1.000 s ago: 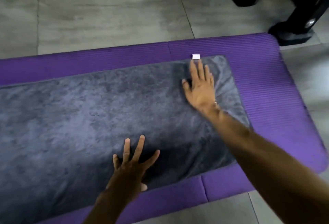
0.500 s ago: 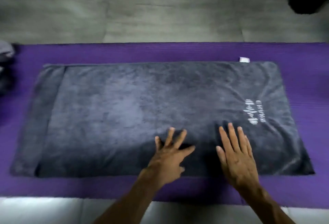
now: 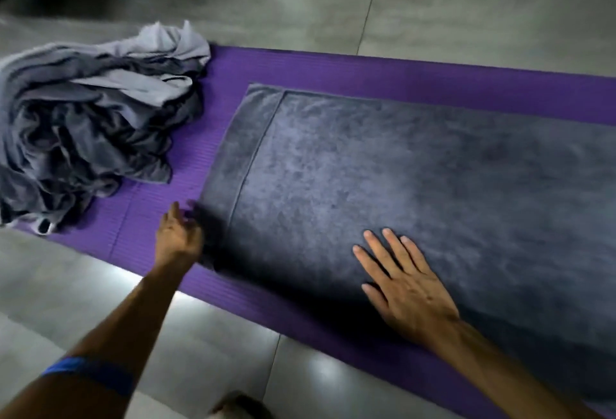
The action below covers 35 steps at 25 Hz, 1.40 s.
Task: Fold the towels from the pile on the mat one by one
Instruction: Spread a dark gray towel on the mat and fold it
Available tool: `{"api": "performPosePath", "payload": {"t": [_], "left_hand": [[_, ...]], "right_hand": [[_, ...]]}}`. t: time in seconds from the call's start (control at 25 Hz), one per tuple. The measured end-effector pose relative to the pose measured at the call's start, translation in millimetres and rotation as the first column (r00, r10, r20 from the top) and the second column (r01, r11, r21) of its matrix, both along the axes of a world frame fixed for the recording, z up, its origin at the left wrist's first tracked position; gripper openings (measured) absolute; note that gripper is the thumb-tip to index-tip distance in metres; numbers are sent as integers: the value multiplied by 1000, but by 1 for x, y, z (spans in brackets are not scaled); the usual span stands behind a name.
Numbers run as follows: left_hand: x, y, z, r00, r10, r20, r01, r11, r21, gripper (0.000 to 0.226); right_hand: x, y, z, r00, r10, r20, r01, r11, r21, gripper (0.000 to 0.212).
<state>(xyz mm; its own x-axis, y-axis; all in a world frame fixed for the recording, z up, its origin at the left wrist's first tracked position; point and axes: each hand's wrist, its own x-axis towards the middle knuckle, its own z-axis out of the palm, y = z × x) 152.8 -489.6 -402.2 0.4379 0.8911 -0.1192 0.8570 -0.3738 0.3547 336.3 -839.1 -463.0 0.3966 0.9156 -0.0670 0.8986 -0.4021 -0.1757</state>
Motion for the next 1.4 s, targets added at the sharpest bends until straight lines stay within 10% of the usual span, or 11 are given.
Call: {"api": "performPosePath", "payload": {"t": [0.36, 0.52, 0.64, 0.72, 0.92, 1.04, 1.12, 1.4], "left_hand": [[37, -17, 24, 970, 132, -204, -123, 991, 54, 58], [93, -95, 57, 963, -174, -205, 219, 950, 222, 23], [129, -168, 58, 876, -423, -234, 476, 837, 269, 22], [145, -221, 49, 795, -534, -288, 603, 751, 270, 27], [131, -314, 16, 639, -711, -292, 769, 599, 224, 32], [112, -326, 8, 651, -709, -270, 750, 657, 82, 36], [100, -324, 7, 688, -692, -218, 719, 690, 82, 30], [90, -318, 11, 727, -686, 26, 678, 723, 134, 32]], "right_hand": [[3, 1, 5, 995, 27, -99, -29, 999, -28, 71], [8, -1, 15, 947, 0, -321, 43, 991, 127, 67], [29, 8, 52, 523, -189, -831, 598, 776, 200, 45], [61, 16, 68, 354, -234, -905, 796, 584, 160, 33], [139, 37, 76, 379, -378, -845, 556, 822, -118, 61], [159, 55, 71, 608, -504, -614, 571, 814, -103, 68], [172, 65, 74, 588, -565, -579, 613, 778, -137, 62], [201, 83, 73, 107, -363, -926, 731, 660, -174, 70]]}}
